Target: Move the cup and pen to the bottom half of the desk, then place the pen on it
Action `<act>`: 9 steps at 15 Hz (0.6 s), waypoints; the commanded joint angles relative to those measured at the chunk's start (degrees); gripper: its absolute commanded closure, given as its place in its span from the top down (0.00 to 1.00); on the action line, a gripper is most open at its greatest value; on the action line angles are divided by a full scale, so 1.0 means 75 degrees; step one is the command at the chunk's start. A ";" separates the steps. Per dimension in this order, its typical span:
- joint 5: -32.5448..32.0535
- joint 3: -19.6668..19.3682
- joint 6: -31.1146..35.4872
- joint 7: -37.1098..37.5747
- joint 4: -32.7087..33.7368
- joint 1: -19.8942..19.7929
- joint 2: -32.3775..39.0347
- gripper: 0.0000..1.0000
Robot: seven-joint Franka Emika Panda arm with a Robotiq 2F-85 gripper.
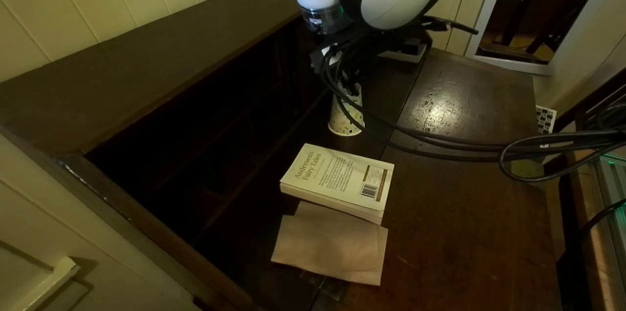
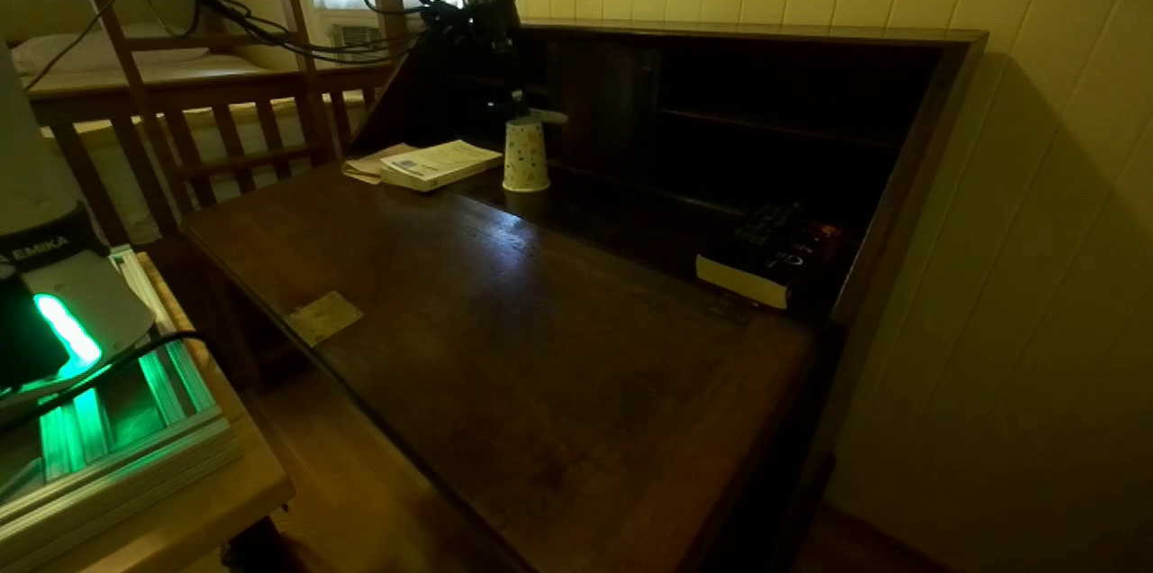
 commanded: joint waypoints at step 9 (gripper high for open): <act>-0.0525 -0.0055 -0.0470 0.0287 0.0305 0.0187 0.0229 0.05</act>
